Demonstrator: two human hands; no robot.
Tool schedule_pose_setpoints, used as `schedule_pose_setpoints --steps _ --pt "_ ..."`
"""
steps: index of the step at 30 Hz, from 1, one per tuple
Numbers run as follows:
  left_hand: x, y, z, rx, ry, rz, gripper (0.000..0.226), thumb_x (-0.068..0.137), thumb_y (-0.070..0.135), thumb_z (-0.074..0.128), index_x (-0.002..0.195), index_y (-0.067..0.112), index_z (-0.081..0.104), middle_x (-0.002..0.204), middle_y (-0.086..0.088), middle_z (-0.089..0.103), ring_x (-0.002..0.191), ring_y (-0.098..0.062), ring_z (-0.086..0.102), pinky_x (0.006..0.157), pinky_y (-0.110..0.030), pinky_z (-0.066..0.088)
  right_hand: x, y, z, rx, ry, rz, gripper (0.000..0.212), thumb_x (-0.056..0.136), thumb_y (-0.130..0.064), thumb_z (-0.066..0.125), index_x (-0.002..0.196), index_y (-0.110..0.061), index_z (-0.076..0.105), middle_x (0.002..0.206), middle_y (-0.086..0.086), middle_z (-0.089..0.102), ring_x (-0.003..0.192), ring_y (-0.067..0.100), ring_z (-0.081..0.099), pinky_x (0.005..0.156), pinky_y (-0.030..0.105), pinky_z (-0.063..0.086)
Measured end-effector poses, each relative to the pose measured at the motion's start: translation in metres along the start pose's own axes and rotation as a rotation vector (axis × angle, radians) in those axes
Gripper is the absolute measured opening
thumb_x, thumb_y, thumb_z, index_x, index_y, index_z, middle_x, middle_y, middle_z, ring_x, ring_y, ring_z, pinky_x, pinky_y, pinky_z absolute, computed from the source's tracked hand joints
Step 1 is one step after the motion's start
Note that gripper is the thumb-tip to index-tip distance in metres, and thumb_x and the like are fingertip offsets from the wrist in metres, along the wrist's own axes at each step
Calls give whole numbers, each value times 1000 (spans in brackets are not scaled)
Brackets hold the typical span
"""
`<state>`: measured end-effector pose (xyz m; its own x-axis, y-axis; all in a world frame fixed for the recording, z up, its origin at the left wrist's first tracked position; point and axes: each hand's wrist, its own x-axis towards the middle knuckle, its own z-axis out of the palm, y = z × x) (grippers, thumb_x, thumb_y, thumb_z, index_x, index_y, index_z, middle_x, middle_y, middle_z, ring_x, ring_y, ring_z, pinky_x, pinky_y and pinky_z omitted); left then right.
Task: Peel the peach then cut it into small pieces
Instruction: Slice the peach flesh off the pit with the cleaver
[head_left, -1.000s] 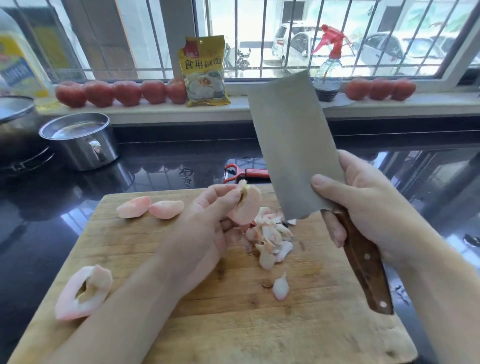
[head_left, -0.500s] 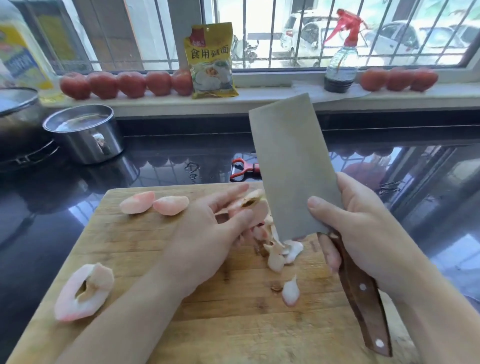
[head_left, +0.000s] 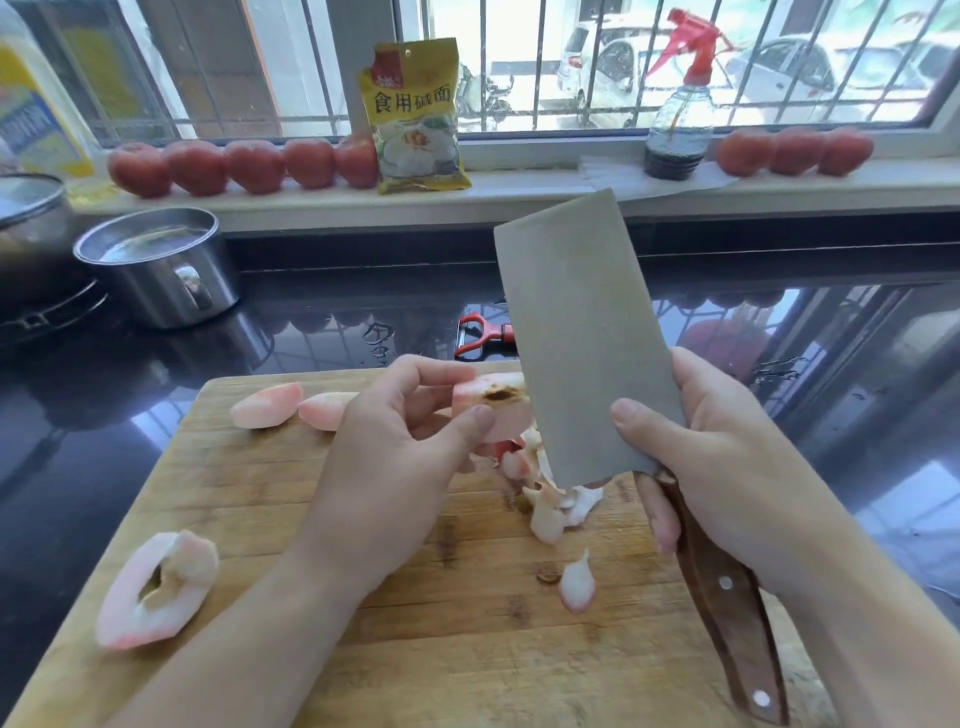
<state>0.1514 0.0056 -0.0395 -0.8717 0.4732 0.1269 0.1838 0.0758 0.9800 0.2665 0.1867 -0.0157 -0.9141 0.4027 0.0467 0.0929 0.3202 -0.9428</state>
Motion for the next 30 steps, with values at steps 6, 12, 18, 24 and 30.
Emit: schedule_pose_setpoints --steps 6,12,18,24,30 --pt "0 -2 2 -47 10 2 22 93 11 74 109 24 68 97 7 81 90 -13 78 78 -26 62 -2 -3 0 -12 -20 20 16 106 -20 48 116 -29 56 79 -5 74 34 22 47 54 45 53" --pt "-1 -3 5 -56 68 86 20 83 13 81 99 19 71 96 7 80 96 -11 77 89 -40 62 -3 0 2 -11 7 26 15 106 -23 48 115 -31 56 83 5 75 35 24 48 54 39 48" --pt "-2 -7 8 -150 61 90 29 71 25 81 97 17 71 97 0 81 98 -19 77 88 -42 62 -3 0 3 59 18 36 17 106 -21 49 119 -27 56 79 -4 75 34 21 46 45 31 46" --pt "0 -10 10 -164 39 76 24 79 16 80 101 16 70 100 -5 80 99 -26 77 89 -46 62 -4 -5 5 161 19 100 17 106 -20 48 120 -25 57 63 -8 69 33 15 44 40 27 45" --pt "-1 -14 12 -195 27 67 26 80 15 75 106 12 70 101 -8 79 99 -26 77 87 -42 63 -3 -7 6 226 37 127 18 106 -19 48 122 -20 56 51 -6 63 33 16 42 44 32 42"
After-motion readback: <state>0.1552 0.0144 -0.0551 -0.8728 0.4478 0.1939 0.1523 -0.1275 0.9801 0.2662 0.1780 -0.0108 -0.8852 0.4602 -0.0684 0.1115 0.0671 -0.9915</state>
